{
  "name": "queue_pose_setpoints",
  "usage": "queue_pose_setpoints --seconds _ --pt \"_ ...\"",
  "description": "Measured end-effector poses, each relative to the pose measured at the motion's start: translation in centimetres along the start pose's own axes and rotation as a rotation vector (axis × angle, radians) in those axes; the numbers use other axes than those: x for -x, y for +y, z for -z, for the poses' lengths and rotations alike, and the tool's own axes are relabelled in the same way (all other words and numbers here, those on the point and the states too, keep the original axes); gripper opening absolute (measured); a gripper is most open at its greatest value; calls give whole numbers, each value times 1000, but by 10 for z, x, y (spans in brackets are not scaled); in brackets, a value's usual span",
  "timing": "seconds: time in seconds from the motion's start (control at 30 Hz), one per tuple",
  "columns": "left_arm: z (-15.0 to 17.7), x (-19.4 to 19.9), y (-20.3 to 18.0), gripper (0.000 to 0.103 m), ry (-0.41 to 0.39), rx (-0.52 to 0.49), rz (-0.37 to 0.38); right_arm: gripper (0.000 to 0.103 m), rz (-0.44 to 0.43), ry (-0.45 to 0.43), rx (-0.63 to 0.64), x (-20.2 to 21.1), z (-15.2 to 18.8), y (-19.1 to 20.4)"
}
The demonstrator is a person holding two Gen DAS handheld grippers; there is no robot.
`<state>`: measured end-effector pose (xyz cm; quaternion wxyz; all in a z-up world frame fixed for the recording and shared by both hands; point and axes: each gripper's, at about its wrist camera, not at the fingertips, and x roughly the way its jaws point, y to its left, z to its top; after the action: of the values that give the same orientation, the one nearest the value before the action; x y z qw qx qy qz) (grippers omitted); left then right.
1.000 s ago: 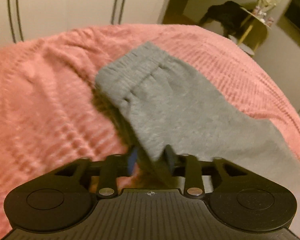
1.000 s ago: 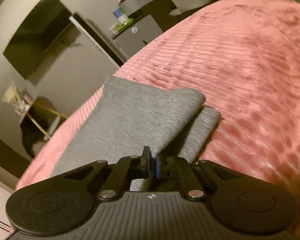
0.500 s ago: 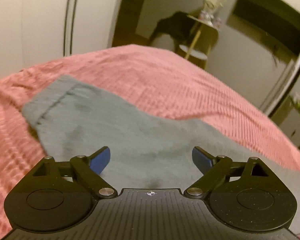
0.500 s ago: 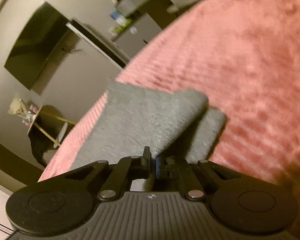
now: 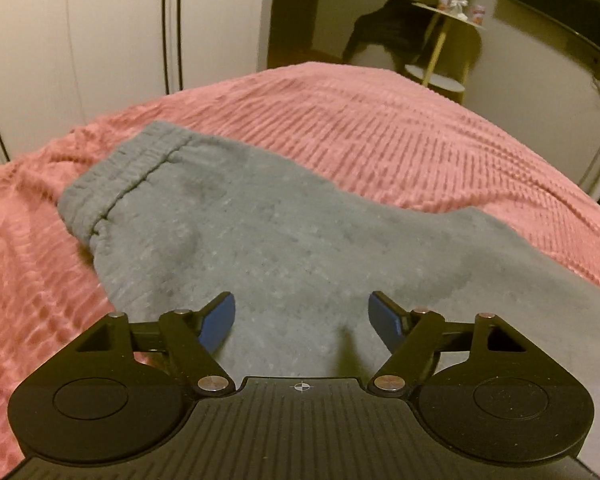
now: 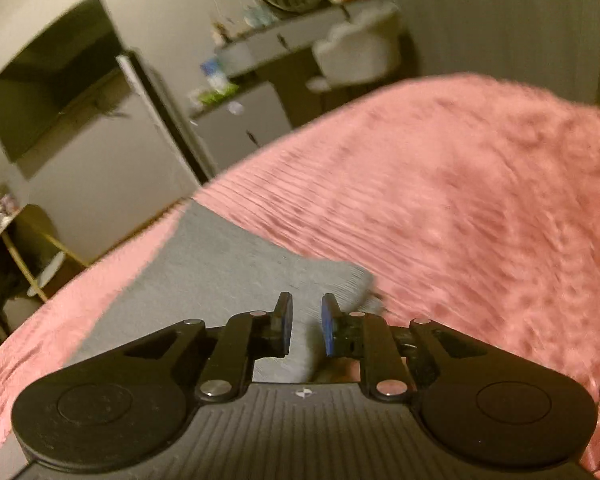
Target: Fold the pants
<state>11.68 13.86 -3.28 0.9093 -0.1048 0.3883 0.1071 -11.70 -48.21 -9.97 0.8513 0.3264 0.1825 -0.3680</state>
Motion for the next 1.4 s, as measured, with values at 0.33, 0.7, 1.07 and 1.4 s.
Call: queue_pose_setpoints --seconds 0.33,0.7,1.07,1.4 --pt "-4 -31 38 47 19 79 -87 23 -592 234 415 -20 54 191" --pt "9 -35 53 27 -16 -32 -56 28 -862 457 694 -59 159 403" --pt "5 -24 40 30 -58 -78 -66 29 -925 528 605 -46 168 359" --pt "9 19 -69 78 -53 -79 322 39 -266 190 -27 -20 12 24"
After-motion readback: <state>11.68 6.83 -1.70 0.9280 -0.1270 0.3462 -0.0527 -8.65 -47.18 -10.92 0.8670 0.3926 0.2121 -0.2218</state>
